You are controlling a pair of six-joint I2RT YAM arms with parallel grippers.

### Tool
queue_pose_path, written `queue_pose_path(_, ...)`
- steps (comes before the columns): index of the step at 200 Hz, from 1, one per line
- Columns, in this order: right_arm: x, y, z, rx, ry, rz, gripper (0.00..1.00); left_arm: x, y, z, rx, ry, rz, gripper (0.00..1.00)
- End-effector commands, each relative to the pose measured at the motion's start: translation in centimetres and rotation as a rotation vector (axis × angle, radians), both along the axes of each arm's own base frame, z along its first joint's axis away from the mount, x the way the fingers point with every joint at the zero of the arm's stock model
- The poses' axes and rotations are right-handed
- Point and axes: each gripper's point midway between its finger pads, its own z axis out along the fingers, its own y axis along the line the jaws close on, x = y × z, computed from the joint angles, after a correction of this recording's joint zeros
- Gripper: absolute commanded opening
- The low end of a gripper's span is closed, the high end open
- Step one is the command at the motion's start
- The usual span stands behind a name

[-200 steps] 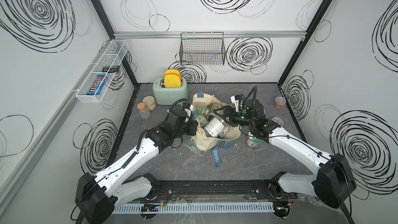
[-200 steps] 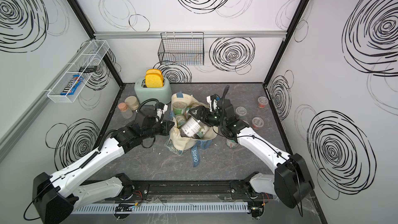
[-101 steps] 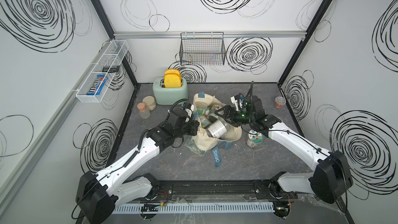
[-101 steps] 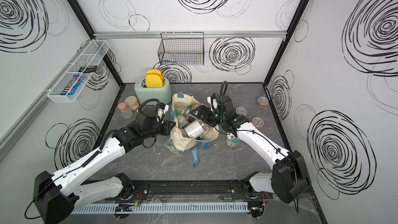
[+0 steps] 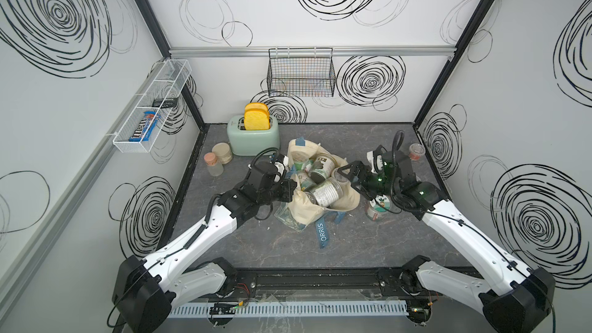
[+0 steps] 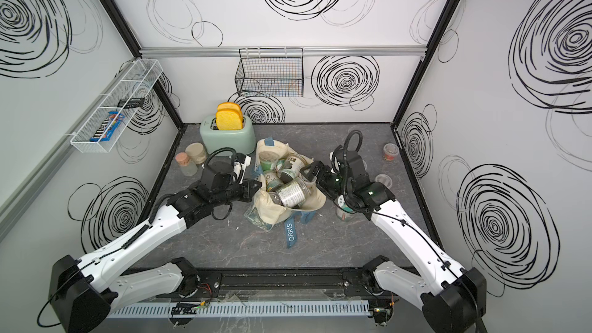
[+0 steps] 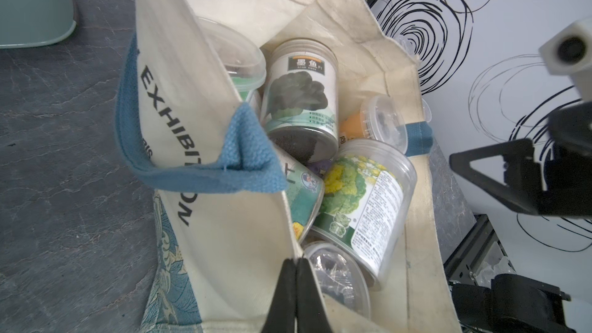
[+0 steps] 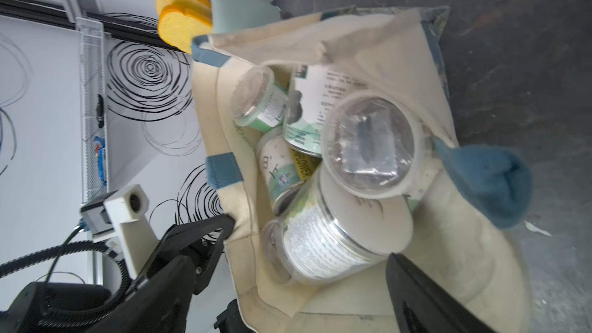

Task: Take out the seed jars from the canvas bag
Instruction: Pick up the seed jar from the canvas bag.

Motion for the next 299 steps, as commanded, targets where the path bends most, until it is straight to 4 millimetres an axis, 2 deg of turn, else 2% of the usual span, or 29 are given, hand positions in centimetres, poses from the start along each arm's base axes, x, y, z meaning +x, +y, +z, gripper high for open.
queue_pose_path(1,-1.2,0.0,-3.1,0.016,0.178,-0.074,0.97,-1.2,0.2,-1.8,0.023,0.067,-0.031,0.0)
queue_pose_path(78,-1.2,5.0,-7.8,0.036,0.382,-0.035,0.97,-1.1,0.2,-1.8,0.019,0.065,-0.031,0.0)
queue_pose_path(111,-0.2,5.0,-9.4,0.044,0.405,-0.11,0.97,-1.1,0.5,-1.8,0.018,0.063,-0.028,0.0)
queue_pose_path(142,1.0,4.7,-9.8,0.038,0.372,-0.156,0.97,-1.0,0.7,-2.0,0.015,0.068,-0.026,0.0)
queue_pose_path(170,2.1,4.5,-8.6,0.019,0.307,-0.164,1.0,-1.0,0.8,-2.0,0.014,0.069,-0.026,0.0)
queue_pose_path(205,2.8,3.6,-5.5,0.001,0.185,-0.17,0.87,-0.9,0.9,-2.1,0.015,0.07,-0.023,0.0)
queue_pose_path(232,3.1,3.0,-2.9,0.001,0.068,-0.164,0.72,-0.9,0.9,-2.2,0.011,0.072,-0.021,0.0)
queue_pose_path(279,2.9,2.8,0.2,-0.017,-0.09,-0.095,0.71,-1.0,1.0,-2.2,0.018,0.073,-0.017,0.0)
queue_pose_path(299,3.0,2.5,2.9,-0.042,-0.232,-0.063,0.72,-0.9,1.1,-2.2,0.021,0.071,-0.014,0.0)
